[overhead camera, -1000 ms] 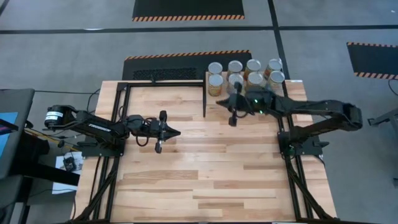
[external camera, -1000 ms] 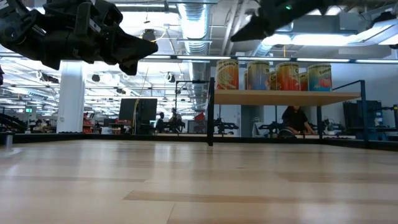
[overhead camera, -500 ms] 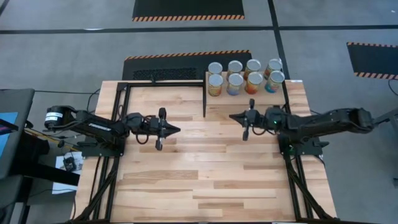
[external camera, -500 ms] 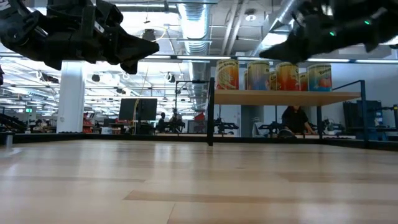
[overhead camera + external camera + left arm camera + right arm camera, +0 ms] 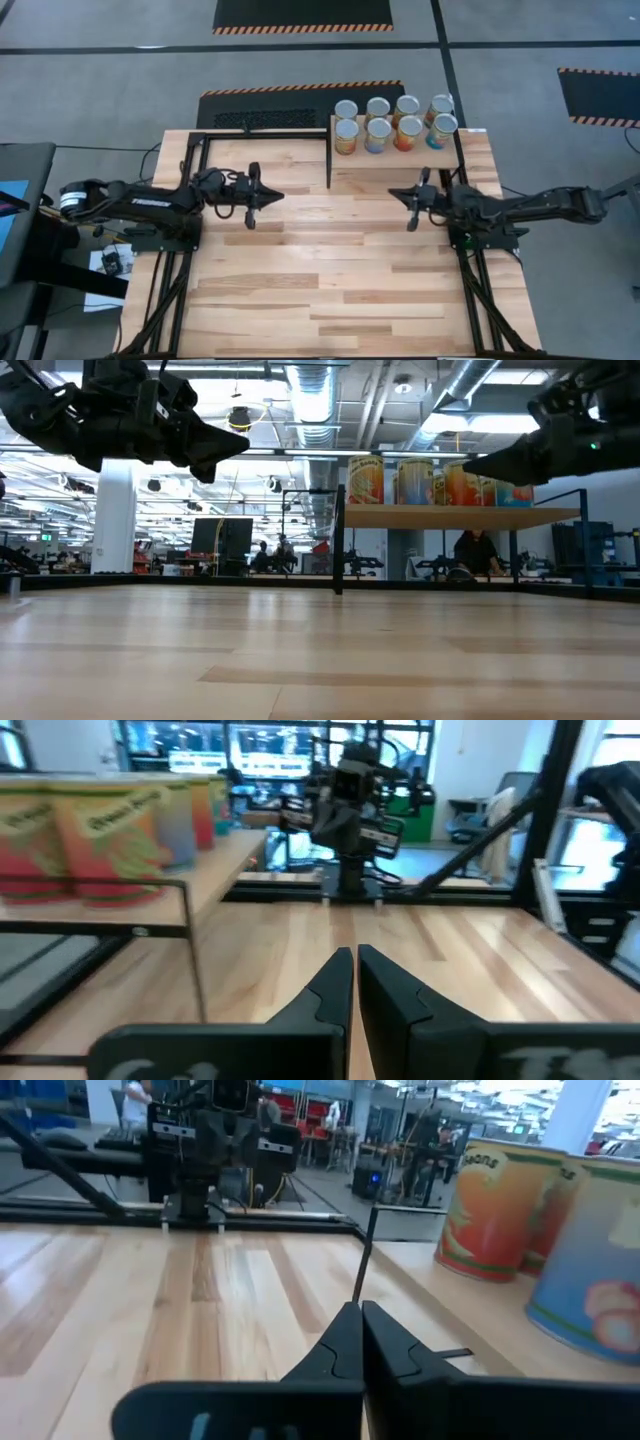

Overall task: Pick and place cans onto a shelf
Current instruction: Return to Home Position

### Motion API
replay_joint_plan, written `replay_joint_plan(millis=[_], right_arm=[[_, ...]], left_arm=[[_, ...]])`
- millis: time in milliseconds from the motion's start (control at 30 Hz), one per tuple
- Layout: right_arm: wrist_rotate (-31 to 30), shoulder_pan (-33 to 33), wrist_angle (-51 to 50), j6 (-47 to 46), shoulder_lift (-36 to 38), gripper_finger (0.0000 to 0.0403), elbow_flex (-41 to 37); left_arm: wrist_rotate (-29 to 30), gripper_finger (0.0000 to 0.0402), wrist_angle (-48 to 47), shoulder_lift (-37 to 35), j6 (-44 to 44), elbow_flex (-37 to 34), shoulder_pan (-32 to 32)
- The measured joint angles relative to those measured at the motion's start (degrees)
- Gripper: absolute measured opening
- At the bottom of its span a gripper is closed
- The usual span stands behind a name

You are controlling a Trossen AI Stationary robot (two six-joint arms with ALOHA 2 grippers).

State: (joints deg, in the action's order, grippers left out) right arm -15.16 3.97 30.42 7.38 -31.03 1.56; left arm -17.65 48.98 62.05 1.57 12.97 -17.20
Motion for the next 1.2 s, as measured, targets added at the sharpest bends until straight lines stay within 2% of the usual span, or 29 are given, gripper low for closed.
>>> replay_joint_plan(millis=[200,333,533,667,767,967,1100,1200], right_arm=[[-2.0,0.0,-9.7,0.2,9.0,0.0008,-1.0],[-3.5,0.2,-15.5,0.8,14.1,0.0009,-1.0],[-3.9,0.3,-22.3,0.5,22.0,0.0009,-1.1],[-7.3,0.3,-25.8,0.1,26.6,0.0010,-1.1],[-7.5,0.3,-25.9,0.4,28.4,0.0010,-1.1],[-8.9,0.3,-26.2,0.4,29.6,0.0010,-1.1],[-13.6,1.0,-26.2,0.2,29.5,0.0010,-1.1],[-13.7,2.8,-26.2,0.3,29.5,0.0011,-1.1]], left_arm=[[3.8,0.0009,-12.3,-10.1,-0.8,0.0,-0.1],[9.0,0.0009,-22.4,-17.2,-0.5,-0.2,2.1],[12.0,0.0009,-21.4,-27.4,0.7,-6.7,5.8],[16.1,0.0009,-21.7,-35.4,1.5,-11.3,6.3],[18.0,0.0009,-23.3,-41.5,1.5,-12.3,6.3],[19.0,0.0009,-33.8,-51.5,-0.4,-12.2,6.3],[23.7,0.0009,-38.0,-56.6,-0.9,-12.1,6.3],[27.5,0.0009,-41.1,-59.5,2.3,-12.1,6.3]])
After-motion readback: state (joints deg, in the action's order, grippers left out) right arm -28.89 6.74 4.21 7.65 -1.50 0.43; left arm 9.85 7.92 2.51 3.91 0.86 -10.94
